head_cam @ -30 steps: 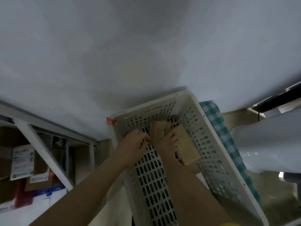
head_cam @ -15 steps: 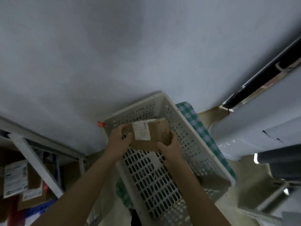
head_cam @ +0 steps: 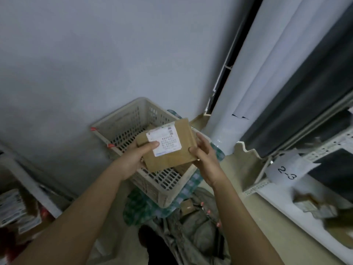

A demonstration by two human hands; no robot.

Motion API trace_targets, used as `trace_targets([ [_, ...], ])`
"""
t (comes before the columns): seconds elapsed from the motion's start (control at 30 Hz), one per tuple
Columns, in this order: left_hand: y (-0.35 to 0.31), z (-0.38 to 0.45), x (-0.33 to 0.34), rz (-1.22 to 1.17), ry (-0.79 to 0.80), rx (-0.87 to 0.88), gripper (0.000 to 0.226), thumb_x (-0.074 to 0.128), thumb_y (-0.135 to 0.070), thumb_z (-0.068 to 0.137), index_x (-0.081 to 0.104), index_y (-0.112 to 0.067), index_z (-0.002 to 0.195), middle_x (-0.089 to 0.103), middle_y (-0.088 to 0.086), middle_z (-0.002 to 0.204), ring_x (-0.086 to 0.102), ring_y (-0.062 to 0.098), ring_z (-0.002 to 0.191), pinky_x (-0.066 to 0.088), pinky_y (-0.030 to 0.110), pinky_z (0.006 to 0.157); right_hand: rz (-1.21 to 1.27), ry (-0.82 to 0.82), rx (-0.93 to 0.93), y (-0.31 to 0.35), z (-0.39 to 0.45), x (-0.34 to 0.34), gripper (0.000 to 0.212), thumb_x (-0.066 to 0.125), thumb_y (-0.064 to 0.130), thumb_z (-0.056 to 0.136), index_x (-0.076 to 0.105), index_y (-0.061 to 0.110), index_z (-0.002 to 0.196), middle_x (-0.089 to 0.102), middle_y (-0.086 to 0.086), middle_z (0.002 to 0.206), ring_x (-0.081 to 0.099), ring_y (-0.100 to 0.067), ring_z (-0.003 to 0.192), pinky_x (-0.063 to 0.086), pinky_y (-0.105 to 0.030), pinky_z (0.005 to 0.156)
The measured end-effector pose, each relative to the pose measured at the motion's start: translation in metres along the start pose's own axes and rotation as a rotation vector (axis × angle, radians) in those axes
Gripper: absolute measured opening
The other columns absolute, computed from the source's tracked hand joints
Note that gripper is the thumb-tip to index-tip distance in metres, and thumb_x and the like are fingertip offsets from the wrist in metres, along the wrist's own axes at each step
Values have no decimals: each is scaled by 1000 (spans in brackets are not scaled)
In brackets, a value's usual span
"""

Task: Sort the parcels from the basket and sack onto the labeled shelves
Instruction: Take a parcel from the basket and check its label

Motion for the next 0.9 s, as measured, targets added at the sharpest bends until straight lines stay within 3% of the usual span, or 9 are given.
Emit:
trace_targets([
  [0.1, 7, -24, 22, 345, -63, 3, 102, 77, -14, 79, 10, -32, 153, 32, -6, 151, 38, 19, 135, 39, 37, 105, -408, -43, -233, 26, -54, -18, 96, 75, 22, 63, 31, 27, 148, 41, 14, 135, 46, 11, 116, 47, -13, 86],
  [0.2, 9, -46, 64, 737, 75, 182, 120, 80, -20, 76, -12, -37, 150, -4, -9, 160, 6, 15, 147, 18, 41, 116, -917, 6, -404, 39, -91, -26, 105, 80, 21, 65, 20, 27, 152, 32, 12, 140, 36, -8, 130, 41, -32, 106],
  [0.27, 8, -56, 90, 907, 153, 312, 126, 84, -27, 71, -15, -43, 148, -7, -12, 159, 4, 14, 147, 17, 46, 117, -1043, 39, -404, 41, -109, -30, 106, 78, 19, 68, 16, 29, 153, 28, 6, 146, 30, -13, 134, 39, -42, 109],
  [0.43, 13, -75, 140, 1101, 200, 501, 103, 85, -32, 66, 16, -33, 142, 32, -6, 141, 30, 10, 128, 35, 44, 109, -1026, 17, -395, 38, -146, -58, 103, 68, 31, 65, 14, 31, 153, 24, 3, 151, 26, -17, 140, 35, -43, 112],
  [0.5, 21, -80, 156, 1093, 206, 513, 100, 85, -33, 65, 18, -30, 139, 33, -6, 137, 31, 9, 126, 37, 42, 107, -941, -46, -381, 36, -162, -73, 103, 65, 35, 65, 12, 34, 153, 19, 9, 153, 20, -13, 142, 29, -34, 114],
  [0.57, 30, -86, 172, 1035, 195, 499, 102, 85, -34, 66, 15, -28, 140, 32, -3, 138, 34, 12, 127, 38, 40, 107, -809, -143, -340, 35, -179, -92, 108, 73, 24, 70, 5, 39, 153, 10, 18, 153, 13, -6, 143, 22, -27, 112],
  [0.7, 49, -98, 204, 829, 150, 433, 109, 87, -38, 65, 10, -33, 141, 32, -6, 139, 40, 12, 126, 40, 33, 103, -551, -250, -247, 28, -205, -132, 107, 79, 17, 80, 3, 44, 151, 8, 27, 148, 15, -2, 141, 23, -33, 113],
  [0.83, 61, -115, 237, 813, 117, 436, 110, 85, -37, 67, 8, -25, 143, 29, -7, 135, 34, 7, 121, 34, 28, 101, -274, -243, -105, 17, -224, -161, 89, 76, 46, 75, 18, 53, 142, 29, 12, 151, 29, -12, 139, 33, -43, 112],
  [0.9, 68, -122, 250, 824, 108, 438, 107, 84, -35, 69, 7, -29, 141, 28, -5, 138, 33, 8, 122, 34, 29, 100, -157, -272, -29, 13, -234, -172, 88, 71, 62, 72, 25, 46, 146, 33, 5, 153, 35, -13, 135, 35, -44, 109],
])
Point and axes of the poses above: each hand's wrist, its own z-axis towards the middle knuckle, its own x-axis out of the palm, y = z × x, the point moved 6 cm from there along z, towards the middle knuckle
